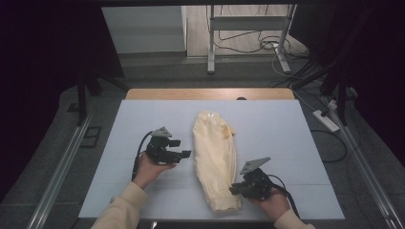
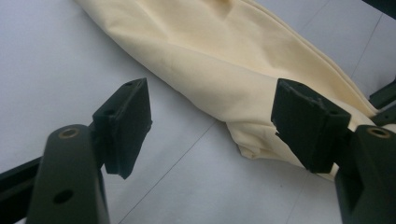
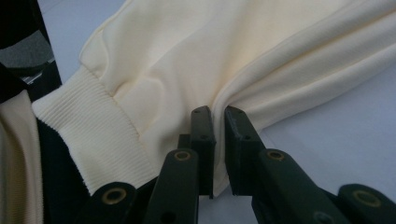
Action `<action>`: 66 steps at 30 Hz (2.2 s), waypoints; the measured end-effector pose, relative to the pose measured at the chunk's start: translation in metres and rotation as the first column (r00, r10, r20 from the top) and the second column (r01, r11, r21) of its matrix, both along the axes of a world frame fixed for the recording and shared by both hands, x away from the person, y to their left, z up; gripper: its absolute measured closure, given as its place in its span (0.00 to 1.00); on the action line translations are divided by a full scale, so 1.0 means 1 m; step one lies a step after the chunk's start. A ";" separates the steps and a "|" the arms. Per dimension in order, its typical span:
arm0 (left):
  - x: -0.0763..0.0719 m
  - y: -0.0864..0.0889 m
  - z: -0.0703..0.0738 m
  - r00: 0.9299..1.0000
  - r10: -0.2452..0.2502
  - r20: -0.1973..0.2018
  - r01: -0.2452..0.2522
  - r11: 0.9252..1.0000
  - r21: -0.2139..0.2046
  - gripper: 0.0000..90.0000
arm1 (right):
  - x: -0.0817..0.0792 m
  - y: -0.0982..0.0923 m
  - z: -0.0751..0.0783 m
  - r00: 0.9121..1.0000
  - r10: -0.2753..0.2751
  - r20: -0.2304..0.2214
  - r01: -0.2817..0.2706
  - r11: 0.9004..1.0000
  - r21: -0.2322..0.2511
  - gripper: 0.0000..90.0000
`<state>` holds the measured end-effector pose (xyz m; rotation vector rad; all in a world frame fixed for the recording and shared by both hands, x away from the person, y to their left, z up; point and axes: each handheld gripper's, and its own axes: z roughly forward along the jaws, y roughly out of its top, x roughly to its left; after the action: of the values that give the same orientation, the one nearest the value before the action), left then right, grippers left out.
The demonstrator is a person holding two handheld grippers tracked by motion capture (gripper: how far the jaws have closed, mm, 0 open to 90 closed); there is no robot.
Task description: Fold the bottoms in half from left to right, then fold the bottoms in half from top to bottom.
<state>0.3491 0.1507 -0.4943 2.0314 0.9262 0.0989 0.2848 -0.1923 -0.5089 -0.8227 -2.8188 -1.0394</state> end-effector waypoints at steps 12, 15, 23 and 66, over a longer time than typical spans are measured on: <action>0.000 0.000 0.000 1.000 -0.001 0.002 0.001 1.000 0.004 0.32 | -0.011 0.015 0.000 0.999 0.038 0.034 -0.038 0.999 -0.001 0.91; 0.000 0.000 0.000 1.000 0.000 0.002 0.000 1.000 0.004 0.32 | -0.012 0.016 -0.001 0.998 0.039 0.040 -0.039 0.999 0.002 0.91; 0.000 -0.001 0.000 1.000 -0.002 0.004 0.001 1.000 0.004 0.32 | -0.011 0.015 -0.001 0.997 0.050 0.052 -0.050 0.999 0.007 0.89; -0.003 0.004 0.001 1.000 0.008 0.008 -0.008 1.000 0.006 0.31 | 0.025 -0.022 0.012 0.967 -0.161 0.199 0.152 0.987 0.060 0.42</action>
<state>0.3464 0.1546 -0.4932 2.0311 0.9305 0.1143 0.3095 -0.2140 -0.4972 -1.0038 -2.9223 -1.2722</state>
